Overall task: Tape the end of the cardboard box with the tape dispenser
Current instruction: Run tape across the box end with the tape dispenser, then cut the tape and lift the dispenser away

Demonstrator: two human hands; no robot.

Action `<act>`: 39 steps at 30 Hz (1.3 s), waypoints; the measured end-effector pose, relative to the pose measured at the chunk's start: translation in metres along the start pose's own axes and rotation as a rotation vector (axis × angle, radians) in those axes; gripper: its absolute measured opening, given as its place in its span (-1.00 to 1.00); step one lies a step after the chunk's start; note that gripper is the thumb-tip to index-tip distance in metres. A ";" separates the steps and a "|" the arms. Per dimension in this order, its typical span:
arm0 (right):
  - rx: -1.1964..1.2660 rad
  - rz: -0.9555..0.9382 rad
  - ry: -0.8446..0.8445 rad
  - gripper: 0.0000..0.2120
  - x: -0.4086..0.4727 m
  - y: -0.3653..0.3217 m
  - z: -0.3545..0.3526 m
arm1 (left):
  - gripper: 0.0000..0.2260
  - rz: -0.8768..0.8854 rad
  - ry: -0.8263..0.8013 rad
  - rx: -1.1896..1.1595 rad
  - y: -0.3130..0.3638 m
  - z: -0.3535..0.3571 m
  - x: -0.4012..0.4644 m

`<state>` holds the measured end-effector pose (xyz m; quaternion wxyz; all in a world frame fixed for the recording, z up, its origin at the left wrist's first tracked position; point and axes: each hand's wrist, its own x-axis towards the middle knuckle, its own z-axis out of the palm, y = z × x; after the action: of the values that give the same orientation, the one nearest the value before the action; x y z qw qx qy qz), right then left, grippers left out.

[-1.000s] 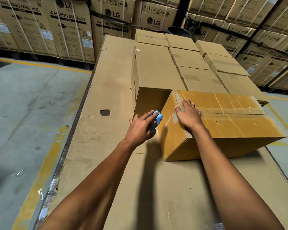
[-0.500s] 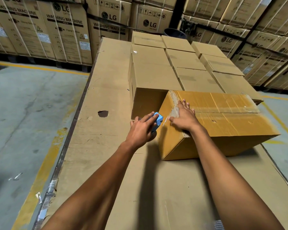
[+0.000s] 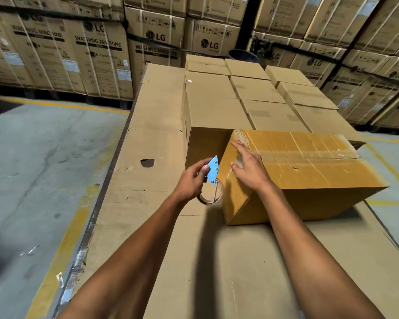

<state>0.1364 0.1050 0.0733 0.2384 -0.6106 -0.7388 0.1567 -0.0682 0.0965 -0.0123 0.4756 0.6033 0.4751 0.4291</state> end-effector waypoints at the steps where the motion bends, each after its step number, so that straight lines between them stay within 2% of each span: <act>1: 0.074 -0.016 -0.044 -0.34 -0.002 -0.004 0.000 | -0.66 -0.030 -0.013 -0.083 0.002 -0.002 0.001; 4: 0.448 0.036 -0.204 -0.39 -0.007 -0.018 -0.005 | -0.71 -0.136 -0.044 -0.252 0.021 -0.008 -0.005; 7: 0.656 0.068 -0.226 -0.47 -0.010 -0.026 -0.015 | -0.72 -0.210 -0.049 -0.347 0.036 -0.018 -0.011; 12: 0.646 0.051 -0.196 -0.59 -0.015 -0.032 -0.030 | -0.67 -0.259 -0.091 -0.348 0.057 -0.030 -0.024; 17: 0.560 0.048 -0.116 -0.69 -0.023 -0.041 -0.040 | -0.69 -0.255 -0.188 -0.396 0.071 -0.039 -0.040; 22: 0.539 0.050 -0.184 -0.85 -0.031 -0.038 -0.038 | -0.71 -0.281 -0.290 -0.392 0.081 -0.042 -0.055; 31: 0.617 0.110 -0.212 -0.88 -0.048 -0.038 -0.030 | -0.71 -0.358 -0.346 -0.369 0.076 -0.046 -0.072; 34: 0.618 0.123 -0.243 -0.77 -0.053 -0.040 -0.025 | -0.73 -0.389 -0.359 -0.353 0.071 -0.049 -0.076; 37: 0.605 0.048 -0.420 -0.38 -0.058 -0.040 -0.015 | -0.73 -0.409 -0.379 -0.347 0.066 -0.055 -0.081; 39: 0.587 -0.006 -0.573 -0.20 -0.060 -0.039 -0.006 | -0.72 -0.430 -0.392 -0.343 0.063 -0.059 -0.086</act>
<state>0.1156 0.0378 0.0890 0.1877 -0.4459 -0.7011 0.5239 -0.1304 0.0160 0.0549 0.7321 0.4716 0.4119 0.2683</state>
